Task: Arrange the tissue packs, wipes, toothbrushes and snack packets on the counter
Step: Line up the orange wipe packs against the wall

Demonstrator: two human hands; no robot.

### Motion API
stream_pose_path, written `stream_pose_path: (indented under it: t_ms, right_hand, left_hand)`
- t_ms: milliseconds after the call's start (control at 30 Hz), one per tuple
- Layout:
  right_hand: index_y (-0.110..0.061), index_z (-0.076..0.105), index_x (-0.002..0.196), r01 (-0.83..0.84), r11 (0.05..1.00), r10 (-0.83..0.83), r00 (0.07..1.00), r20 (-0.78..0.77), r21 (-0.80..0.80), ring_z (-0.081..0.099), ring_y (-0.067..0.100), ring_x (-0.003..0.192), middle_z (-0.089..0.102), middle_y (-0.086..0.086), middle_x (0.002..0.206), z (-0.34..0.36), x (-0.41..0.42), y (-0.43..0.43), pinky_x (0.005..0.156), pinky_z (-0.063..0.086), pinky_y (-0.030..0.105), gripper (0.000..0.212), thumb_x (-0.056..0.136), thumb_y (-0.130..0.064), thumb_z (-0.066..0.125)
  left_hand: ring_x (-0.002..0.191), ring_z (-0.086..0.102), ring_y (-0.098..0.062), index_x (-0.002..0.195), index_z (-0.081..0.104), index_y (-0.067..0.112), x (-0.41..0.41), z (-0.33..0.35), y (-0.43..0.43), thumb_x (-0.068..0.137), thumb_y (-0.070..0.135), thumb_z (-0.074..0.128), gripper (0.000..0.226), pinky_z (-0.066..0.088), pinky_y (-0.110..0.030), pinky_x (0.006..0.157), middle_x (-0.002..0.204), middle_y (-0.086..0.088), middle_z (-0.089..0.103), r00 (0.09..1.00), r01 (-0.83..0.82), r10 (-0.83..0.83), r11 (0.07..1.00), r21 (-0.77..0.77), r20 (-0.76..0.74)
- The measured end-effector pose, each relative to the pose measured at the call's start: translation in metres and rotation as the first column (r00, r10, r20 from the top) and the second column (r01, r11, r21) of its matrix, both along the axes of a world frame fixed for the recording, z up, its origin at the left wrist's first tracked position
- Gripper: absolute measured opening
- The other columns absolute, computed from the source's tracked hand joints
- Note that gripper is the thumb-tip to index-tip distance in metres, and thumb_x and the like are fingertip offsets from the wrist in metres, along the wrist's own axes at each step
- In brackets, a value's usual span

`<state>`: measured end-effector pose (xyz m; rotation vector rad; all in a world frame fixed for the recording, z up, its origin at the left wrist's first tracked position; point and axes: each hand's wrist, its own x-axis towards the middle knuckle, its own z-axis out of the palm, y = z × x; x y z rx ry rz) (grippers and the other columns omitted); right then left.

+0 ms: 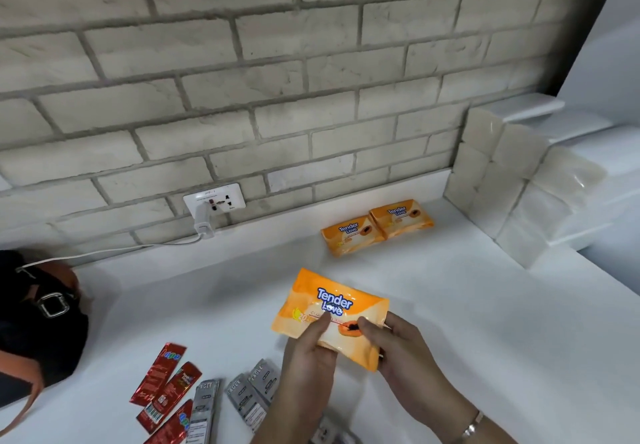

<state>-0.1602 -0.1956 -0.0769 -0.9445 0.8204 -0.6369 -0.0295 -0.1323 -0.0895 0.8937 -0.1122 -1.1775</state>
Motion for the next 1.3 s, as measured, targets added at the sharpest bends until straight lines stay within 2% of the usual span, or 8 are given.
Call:
stream_pose_path:
  t_ms: [200, 367, 600, 667, 733, 867, 1133, 1300]
  right_hand:
    - [-0.015, 0.074, 0.112, 0.103, 0.995, -0.104, 0.991, -0.088, -0.018, 0.074, 0.019, 0.098, 0.079, 0.005, 0.108, 0.006, -0.021, -0.016, 0.082, 0.055, 0.036, 0.018, 0.099, -0.022, 0.063]
    - [-0.020, 0.076, 0.102, 0.082, 0.996, -0.084, 0.973, -0.215, -0.023, 0.054, 0.014, 0.073, 0.077, 0.001, 0.095, 0.001, -0.028, -0.044, 0.057, 0.037, 0.025, 0.017, 0.099, -0.033, 0.065]
    - [-0.023, 0.064, 0.127, 0.164, 0.982, -0.182, 0.952, -0.246, -0.091, 0.069, 0.016, 0.092, 0.072, 0.004, 0.107, -0.027, -0.013, -0.095, 0.075, 0.056, 0.031, 0.030, 0.097, -0.026, 0.069]
    - [-0.027, 0.059, 0.135, 0.050, 0.961, -0.175, 0.870, -0.461, -0.271, 0.062, 0.014, 0.112, 0.066, -0.001, 0.123, -0.045, -0.011, -0.115, 0.091, 0.051, 0.031, 0.041, 0.096, -0.037, 0.067]
    - [-0.033, 0.052, 0.143, -0.156, 0.888, -0.231, 0.665, -0.710, -0.434, 0.045, 0.016, 0.136, 0.051, -0.004, 0.146, -0.068, -0.013, -0.137, 0.111, 0.039, 0.039, 0.054, 0.093, -0.050, 0.062]
    - [-0.046, 0.016, 0.158, -0.568, 0.723, -0.257, 0.307, -0.916, -0.393, -0.009, 0.023, 0.157, 0.001, -0.001, 0.172, -0.114, -0.029, -0.160, 0.124, -0.005, 0.054, 0.075, 0.091, -0.074, 0.034]
    - [-0.043, 0.017, 0.160, -0.634, 0.610, -0.423, 0.247, -0.872, -0.475, 0.000, 0.030, 0.158, 0.008, 0.005, 0.172, -0.137, -0.033, -0.154, 0.120, -0.006, 0.056, 0.075, 0.093, -0.076, 0.021]
    - [-0.037, 0.041, 0.152, -0.647, 0.606, -0.434, 0.219, -0.874, -0.462, 0.033, 0.036, 0.150, 0.040, 0.011, 0.161, -0.146, -0.031, -0.157, 0.114, 0.014, 0.060, 0.070, 0.092, -0.074, 0.034]
  left_hand:
    - [0.109, 0.071, -0.038, 0.129, 0.064, -0.002, 0.001, -0.001, -0.007, 0.079, 0.015, 0.072, 0.053, 0.058, -0.044, 0.089, 0.123, -0.025, 0.071, 0.992, 0.034, -0.040, 0.998, 0.051, 0.118]
    - [0.087, 0.074, -0.027, 0.116, 0.071, -0.003, 0.012, -0.005, -0.018, 0.084, 0.008, 0.073, 0.035, 0.063, -0.031, 0.065, 0.111, -0.022, 0.076, 0.963, 0.148, -0.191, 0.964, 0.221, 0.191]
    - [0.102, 0.074, -0.030, 0.117, 0.068, -0.001, 0.030, -0.020, -0.073, 0.097, 0.000, 0.063, 0.021, 0.059, -0.037, 0.083, 0.116, -0.018, 0.076, 0.986, 0.040, -0.072, 0.978, 0.204, 0.149]
    - [0.103, 0.073, -0.028, 0.118, 0.067, 0.001, 0.041, -0.027, -0.094, 0.098, -0.001, 0.062, 0.021, 0.059, -0.034, 0.078, 0.118, -0.018, 0.075, 0.992, 0.005, -0.032, 0.979, 0.206, 0.126]
    - [0.105, 0.072, -0.029, 0.120, 0.066, 0.001, 0.050, -0.033, -0.117, 0.099, -0.002, 0.061, 0.022, 0.062, -0.030, 0.071, 0.120, -0.018, 0.074, 0.994, -0.025, 0.002, 0.979, 0.205, 0.112]
    - [0.105, 0.071, -0.029, 0.125, 0.064, 0.000, 0.063, -0.041, -0.158, 0.100, -0.003, 0.058, 0.026, 0.064, -0.027, 0.068, 0.122, -0.019, 0.072, 0.993, -0.041, 0.018, 0.981, 0.189, 0.121]
    - [0.112, 0.066, -0.032, 0.113, 0.064, 0.004, 0.074, -0.047, -0.221, 0.097, -0.011, 0.048, 0.027, 0.054, -0.041, 0.100, 0.119, -0.017, 0.070, 0.988, -0.051, 0.009, 0.961, 0.270, 0.155]
    - [0.086, 0.067, -0.024, 0.112, 0.067, 0.006, 0.076, -0.059, -0.238, 0.092, -0.002, 0.065, 0.022, 0.057, -0.031, 0.070, 0.104, -0.013, 0.071, 0.933, -0.070, -0.096, 0.896, 0.438, 0.346]
